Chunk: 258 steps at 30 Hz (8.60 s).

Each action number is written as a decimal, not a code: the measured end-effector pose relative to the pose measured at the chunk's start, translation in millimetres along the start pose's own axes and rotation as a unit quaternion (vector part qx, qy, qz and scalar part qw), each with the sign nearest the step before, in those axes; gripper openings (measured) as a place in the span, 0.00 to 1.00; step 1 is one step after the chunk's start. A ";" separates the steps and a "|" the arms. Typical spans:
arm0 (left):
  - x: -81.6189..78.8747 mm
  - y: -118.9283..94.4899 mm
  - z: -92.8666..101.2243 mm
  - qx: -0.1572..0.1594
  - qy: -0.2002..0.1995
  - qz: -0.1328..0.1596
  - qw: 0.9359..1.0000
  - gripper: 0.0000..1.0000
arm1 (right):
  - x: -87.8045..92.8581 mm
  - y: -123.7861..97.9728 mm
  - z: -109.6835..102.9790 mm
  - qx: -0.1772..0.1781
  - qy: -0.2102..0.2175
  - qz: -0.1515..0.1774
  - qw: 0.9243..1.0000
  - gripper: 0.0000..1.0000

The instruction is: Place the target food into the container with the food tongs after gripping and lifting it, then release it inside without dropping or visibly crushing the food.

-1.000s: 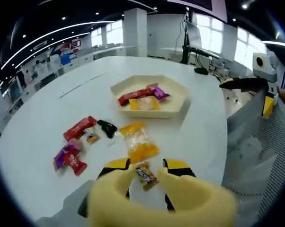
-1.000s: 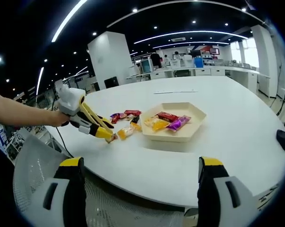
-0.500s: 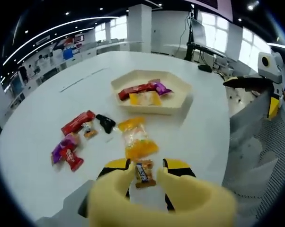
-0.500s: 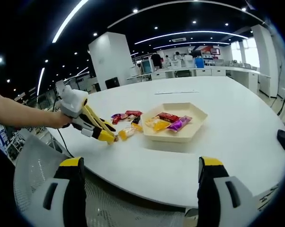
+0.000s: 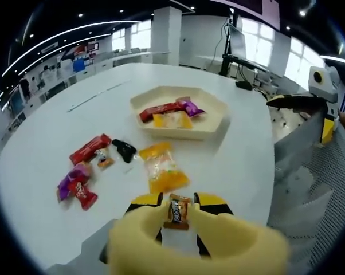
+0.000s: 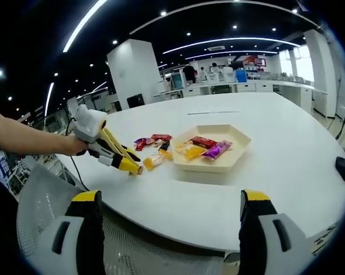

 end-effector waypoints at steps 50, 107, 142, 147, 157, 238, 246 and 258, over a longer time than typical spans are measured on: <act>-54.0 -39.3 -37.1 -0.040 0.036 0.023 0.998 0.18 | 1.7 0.8 -0.5 -0.007 0.004 -0.011 1.000 0.99; -160.6 41.0 -4.6 0.019 0.091 0.045 0.995 0.19 | 1.9 1.8 -2.0 -0.018 0.005 -0.010 1.000 0.99; -176.5 56.5 12.7 0.042 0.091 0.051 0.994 0.21 | 2.1 1.8 -2.3 -0.018 0.006 -0.010 1.000 0.99; -174.5 53.9 9.8 0.041 0.085 0.050 0.994 0.21 | 1.9 1.7 -2.4 -0.019 0.006 -0.010 1.000 0.99; -156.5 36.6 -3.2 0.024 0.069 0.048 0.996 0.21 | 2.3 2.0 -2.4 -0.021 0.006 -0.012 1.000 0.99; -41.2 41.9 -18.2 0.009 -0.045 0.016 0.999 0.18 | 3.9 2.7 -3.3 -0.027 0.010 -0.026 0.999 0.99; -42.6 38.9 -18.6 -0.001 -0.051 0.025 0.998 0.16 | 3.9 2.9 -3.6 -0.028 0.009 -0.027 0.999 0.99; -39.7 20.9 -34.0 -0.025 -0.061 0.017 0.998 0.16 | 3.8 3.1 -3.8 -0.028 0.008 -0.026 0.999 0.99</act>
Point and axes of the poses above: the point that each gripper's makers call its tool centre point, and the gripper's own axes: y roughly forward along the fingers, z roughly to its right, x roughly out of its underside, the point moved 8 cm from there along -y, roughly backward along the fingers, and after that the axes turned 1 degree about y, right-handed, at the moved point
